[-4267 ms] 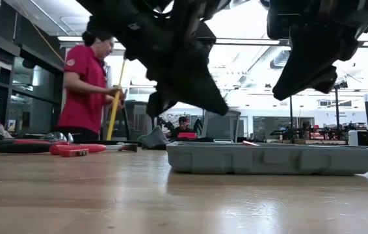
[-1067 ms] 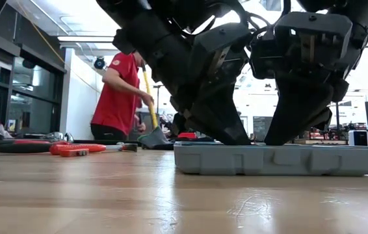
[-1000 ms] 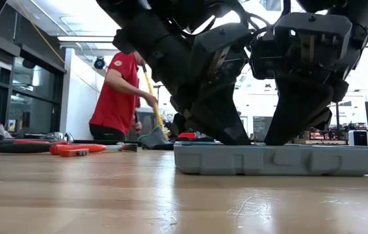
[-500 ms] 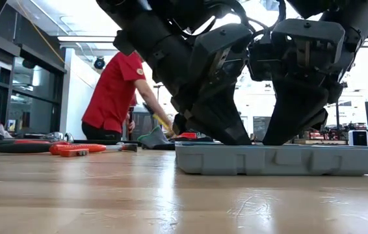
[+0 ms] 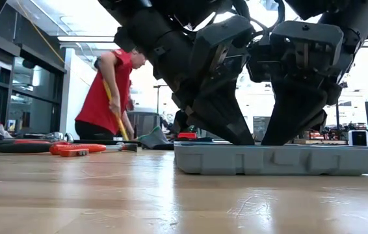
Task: Prefit tool cases
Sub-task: Put the screwdriver bit set into the gray tool case
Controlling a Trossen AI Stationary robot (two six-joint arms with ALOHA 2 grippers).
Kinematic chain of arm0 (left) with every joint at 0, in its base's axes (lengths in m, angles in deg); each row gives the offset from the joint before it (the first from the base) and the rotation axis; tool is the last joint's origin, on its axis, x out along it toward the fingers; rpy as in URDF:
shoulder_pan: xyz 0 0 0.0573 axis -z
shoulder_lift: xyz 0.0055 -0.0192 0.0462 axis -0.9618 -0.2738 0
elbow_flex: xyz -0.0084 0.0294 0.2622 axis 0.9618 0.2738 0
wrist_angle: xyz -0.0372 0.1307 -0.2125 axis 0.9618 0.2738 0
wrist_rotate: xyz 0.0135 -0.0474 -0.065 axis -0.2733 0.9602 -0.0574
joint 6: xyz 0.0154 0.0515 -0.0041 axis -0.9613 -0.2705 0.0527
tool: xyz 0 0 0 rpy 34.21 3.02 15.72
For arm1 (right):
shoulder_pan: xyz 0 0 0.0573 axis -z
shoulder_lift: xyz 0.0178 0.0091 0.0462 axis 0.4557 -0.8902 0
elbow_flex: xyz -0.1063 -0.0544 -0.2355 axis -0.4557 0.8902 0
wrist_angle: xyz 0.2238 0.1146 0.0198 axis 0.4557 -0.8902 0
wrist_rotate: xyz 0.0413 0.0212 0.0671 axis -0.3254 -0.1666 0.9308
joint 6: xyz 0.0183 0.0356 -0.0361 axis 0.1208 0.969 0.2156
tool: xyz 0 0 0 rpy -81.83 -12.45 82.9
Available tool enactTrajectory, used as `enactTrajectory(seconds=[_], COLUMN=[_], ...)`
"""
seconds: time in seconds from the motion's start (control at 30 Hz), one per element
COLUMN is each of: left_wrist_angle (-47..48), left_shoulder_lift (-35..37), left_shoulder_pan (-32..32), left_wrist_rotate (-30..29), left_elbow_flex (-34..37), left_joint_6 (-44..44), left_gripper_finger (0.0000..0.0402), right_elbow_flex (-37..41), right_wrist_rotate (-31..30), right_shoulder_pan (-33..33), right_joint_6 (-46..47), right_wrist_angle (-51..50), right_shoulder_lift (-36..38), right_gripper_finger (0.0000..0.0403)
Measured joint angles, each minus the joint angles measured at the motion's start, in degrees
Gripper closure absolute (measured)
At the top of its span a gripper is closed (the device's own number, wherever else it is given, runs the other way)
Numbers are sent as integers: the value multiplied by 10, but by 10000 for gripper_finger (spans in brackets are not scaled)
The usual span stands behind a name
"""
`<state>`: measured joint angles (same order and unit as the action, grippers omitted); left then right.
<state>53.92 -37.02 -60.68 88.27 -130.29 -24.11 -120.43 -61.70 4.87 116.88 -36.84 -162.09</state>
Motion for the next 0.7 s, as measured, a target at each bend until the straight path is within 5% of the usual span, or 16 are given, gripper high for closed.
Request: enactTrajectory(seconds=[0.7], left_wrist_angle=[-16], left_shoulder_lift=[4], left_shoulder_pan=[1], left_wrist_rotate=[-5], left_elbow_flex=[-1], left_joint_6=[-1], left_gripper_finger=[401], right_elbow_flex=[1], right_wrist_rotate=[5], right_shoulder_pan=[-4], right_joint_6=[10], right_wrist_angle=[2], right_shoulder_lift=[-3], right_gripper_finger=[403])
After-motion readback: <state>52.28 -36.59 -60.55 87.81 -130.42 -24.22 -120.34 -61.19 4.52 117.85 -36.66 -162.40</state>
